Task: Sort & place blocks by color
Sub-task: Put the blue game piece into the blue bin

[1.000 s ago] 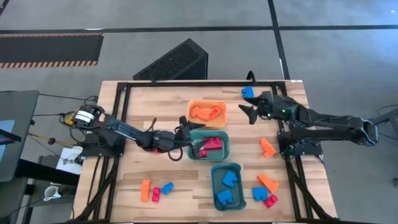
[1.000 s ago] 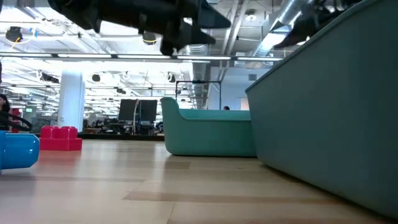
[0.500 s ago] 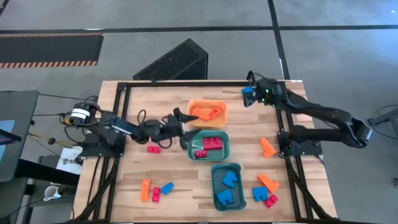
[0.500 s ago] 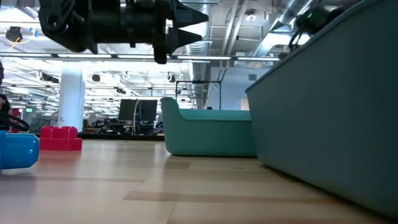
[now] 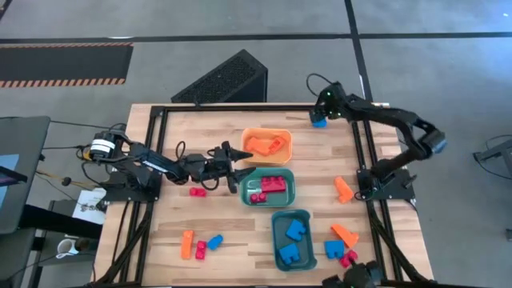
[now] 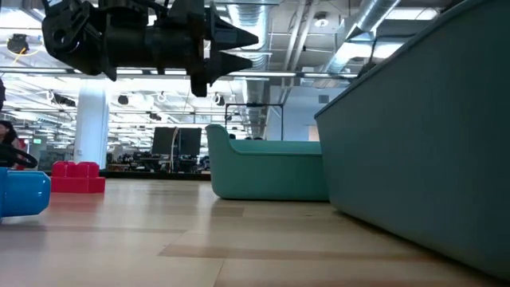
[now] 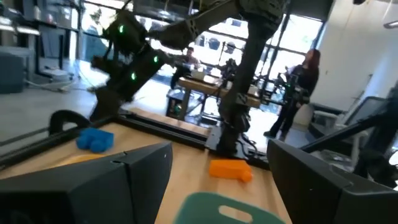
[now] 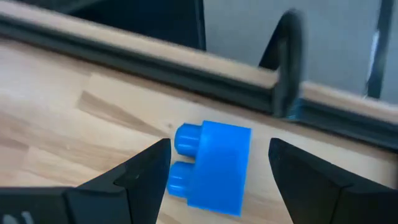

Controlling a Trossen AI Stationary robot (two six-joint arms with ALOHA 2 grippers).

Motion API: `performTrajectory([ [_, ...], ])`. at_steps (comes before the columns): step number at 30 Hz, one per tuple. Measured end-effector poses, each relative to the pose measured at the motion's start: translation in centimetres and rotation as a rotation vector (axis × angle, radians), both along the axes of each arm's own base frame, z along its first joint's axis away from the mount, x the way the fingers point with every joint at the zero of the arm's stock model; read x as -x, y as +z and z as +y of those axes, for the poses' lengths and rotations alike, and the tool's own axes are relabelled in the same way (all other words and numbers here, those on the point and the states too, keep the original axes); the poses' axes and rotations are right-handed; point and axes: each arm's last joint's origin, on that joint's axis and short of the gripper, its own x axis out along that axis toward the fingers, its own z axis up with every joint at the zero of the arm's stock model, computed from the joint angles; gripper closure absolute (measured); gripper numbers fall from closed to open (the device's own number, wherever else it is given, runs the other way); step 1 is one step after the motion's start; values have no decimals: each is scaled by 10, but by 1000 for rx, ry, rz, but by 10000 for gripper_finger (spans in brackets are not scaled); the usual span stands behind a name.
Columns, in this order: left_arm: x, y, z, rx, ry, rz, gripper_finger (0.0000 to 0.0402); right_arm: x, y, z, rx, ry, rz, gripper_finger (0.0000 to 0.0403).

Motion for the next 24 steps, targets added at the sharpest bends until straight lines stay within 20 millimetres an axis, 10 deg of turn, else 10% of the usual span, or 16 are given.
performTrajectory([
  [13,0,1,0,2,1,-2,152,-19,-36,-26,-126,27,73,111],
  [24,0,1,-1,18,-29,-7,152,-26,-26,-3,-165,143,130,111],
])
